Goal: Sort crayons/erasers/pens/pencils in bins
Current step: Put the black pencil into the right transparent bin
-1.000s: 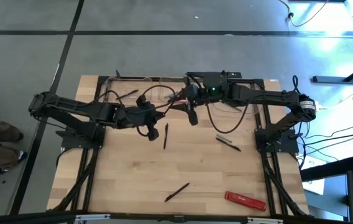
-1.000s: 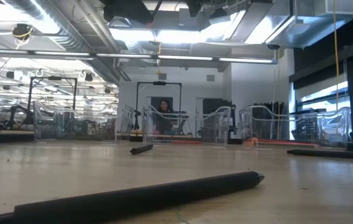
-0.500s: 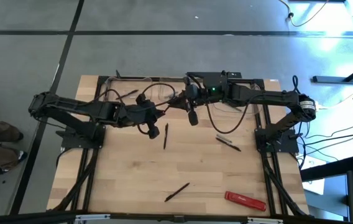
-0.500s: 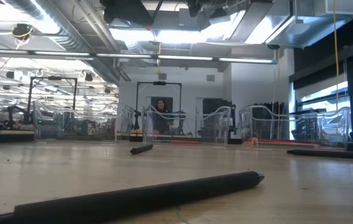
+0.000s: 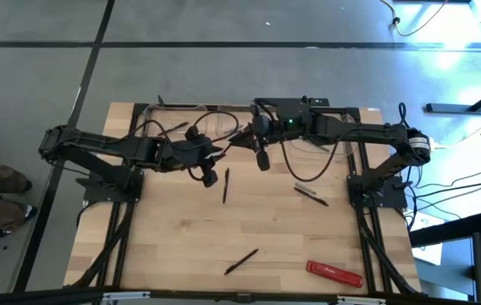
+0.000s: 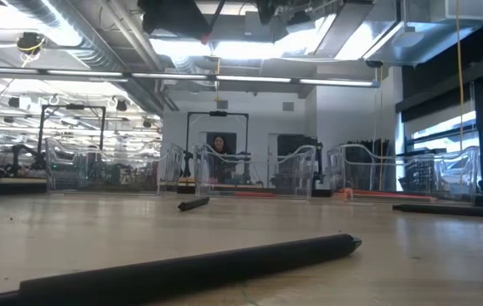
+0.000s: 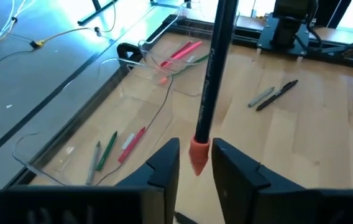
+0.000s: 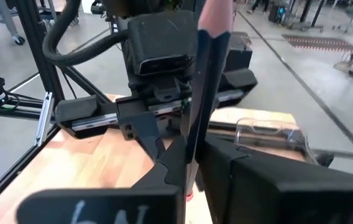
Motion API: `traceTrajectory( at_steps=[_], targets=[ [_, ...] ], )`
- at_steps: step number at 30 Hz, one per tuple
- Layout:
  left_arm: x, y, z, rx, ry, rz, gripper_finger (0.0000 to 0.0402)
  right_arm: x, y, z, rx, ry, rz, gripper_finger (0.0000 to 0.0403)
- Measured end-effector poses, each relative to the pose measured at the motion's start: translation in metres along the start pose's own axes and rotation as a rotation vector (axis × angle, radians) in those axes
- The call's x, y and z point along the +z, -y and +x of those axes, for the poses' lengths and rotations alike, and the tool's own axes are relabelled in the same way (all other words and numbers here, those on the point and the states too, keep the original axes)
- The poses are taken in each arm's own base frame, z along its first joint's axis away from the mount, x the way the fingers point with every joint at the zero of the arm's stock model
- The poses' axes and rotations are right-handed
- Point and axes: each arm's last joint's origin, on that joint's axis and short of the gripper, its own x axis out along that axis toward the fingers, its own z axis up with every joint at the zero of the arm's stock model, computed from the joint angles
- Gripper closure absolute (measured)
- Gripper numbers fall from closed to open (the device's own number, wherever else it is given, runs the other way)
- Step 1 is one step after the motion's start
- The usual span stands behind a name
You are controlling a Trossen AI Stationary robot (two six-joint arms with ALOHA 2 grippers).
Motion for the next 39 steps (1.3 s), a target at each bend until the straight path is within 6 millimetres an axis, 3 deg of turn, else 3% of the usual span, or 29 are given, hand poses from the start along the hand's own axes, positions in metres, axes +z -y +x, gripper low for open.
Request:
traceTrajectory(
  at_steps=[6,11,16,21,28,39],
  targets=[
    [-0.006,-0.004,0.001,0.029,-0.059,0.035,0.0316,0.000,0.011,-0.013,-0.071,-0.080,0.059,0.0369],
    [-0.006,-0.005,-0.002,0.029,-0.062,0.037,0.0317,0.005,0.025,-0.048,-0.245,-0.265,0.094,0.0375],
    [-0.005,-0.006,-0.005,0.027,-0.050,0.030,0.0317,-0.003,0.042,-0.087,-0.478,-0.530,0.148,0.0371],
    [-0.004,-0.006,-0.006,0.024,-0.040,0.026,0.0317,-0.029,0.065,-0.116,-0.613,-0.760,0.260,0.0371],
    [-0.001,-0.005,-0.006,0.015,-0.014,0.027,0.0317,-0.075,0.084,-0.143,-0.669,-0.993,0.413,0.0369],
    [0.011,0.001,-0.008,-0.026,0.106,0.109,0.0317,-0.150,0.094,-0.152,-0.666,-1.130,0.415,0.0369]
  ],
)
